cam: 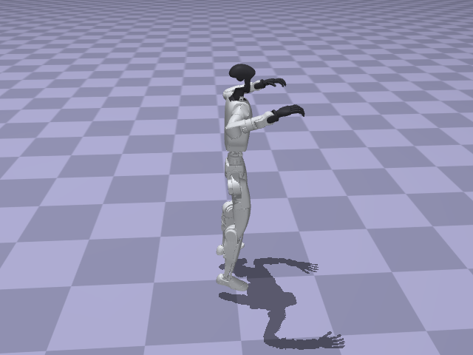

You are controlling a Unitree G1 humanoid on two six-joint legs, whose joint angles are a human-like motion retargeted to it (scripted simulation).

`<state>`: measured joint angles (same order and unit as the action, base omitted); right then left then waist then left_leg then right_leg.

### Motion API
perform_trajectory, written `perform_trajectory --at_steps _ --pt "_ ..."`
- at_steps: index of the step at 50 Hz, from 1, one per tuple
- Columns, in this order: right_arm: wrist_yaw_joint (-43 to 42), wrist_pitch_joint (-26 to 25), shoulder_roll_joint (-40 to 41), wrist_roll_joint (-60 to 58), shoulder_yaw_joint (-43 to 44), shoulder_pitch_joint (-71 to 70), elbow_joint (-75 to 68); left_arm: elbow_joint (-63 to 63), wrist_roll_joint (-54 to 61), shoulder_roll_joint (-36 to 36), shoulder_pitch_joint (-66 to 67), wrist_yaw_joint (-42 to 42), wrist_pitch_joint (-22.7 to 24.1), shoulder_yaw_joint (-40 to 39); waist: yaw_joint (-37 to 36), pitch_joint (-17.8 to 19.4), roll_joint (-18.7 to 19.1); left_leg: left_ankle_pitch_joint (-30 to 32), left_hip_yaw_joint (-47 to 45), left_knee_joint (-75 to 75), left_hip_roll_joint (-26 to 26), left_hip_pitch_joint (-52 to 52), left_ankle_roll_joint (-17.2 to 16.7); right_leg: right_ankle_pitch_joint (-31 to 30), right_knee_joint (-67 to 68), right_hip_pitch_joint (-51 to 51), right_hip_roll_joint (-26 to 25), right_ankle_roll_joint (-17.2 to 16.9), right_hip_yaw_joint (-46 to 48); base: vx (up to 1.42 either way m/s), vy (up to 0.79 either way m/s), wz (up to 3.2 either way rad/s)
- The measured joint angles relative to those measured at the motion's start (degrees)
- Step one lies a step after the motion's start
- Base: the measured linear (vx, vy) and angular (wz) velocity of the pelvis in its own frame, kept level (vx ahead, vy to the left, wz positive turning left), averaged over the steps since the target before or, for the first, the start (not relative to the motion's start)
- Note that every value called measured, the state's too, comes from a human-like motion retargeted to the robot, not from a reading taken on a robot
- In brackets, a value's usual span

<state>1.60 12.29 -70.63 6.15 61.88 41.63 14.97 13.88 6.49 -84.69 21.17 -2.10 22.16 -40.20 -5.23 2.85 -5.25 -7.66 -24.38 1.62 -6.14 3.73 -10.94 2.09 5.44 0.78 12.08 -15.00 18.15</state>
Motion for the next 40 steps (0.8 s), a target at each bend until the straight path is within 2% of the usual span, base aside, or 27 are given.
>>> perform_trajectory --at_steps 22,33,40 --pt "0.49 -0.15 -0.83 -0.46 -1.45 -0.66 -0.71 -0.44 -1.35 -0.05 -2.31 -0.23 -0.25 1.15 -0.28 -0.01 -0.08 -0.37 -1.11 0.09 -0.03 0.09 0.03 -0.25 0.09 -0.80 -0.13 0.00 -1.41 0.00 0.00 0.00" --pt "0.29 0.08 -1.26 0.66 -1.01 -1.00 -0.77 -0.91 -1.76 -0.70 -3.20 -0.38 -0.51 2.14 0.97 -0.71 -0.39 -1.04 0.01 0.54 0.13 -0.50 -0.11 2.89 2.80 -1.80 0.48 0.00 -1.23 0.00 0.00 0.00" --pt "-0.29 0.69 -0.31 1.97 -1.63 -2.19 -0.38 -1.18 -1.06 1.44 -4.73 -2.10 0.41 4.68 1.84 -1.32 -0.55 -0.67 1.11 0.15 -0.15 -0.48 -0.26 4.67 3.62 -1.51 0.26 0.01 -0.40 0.04 -0.02 0.08"
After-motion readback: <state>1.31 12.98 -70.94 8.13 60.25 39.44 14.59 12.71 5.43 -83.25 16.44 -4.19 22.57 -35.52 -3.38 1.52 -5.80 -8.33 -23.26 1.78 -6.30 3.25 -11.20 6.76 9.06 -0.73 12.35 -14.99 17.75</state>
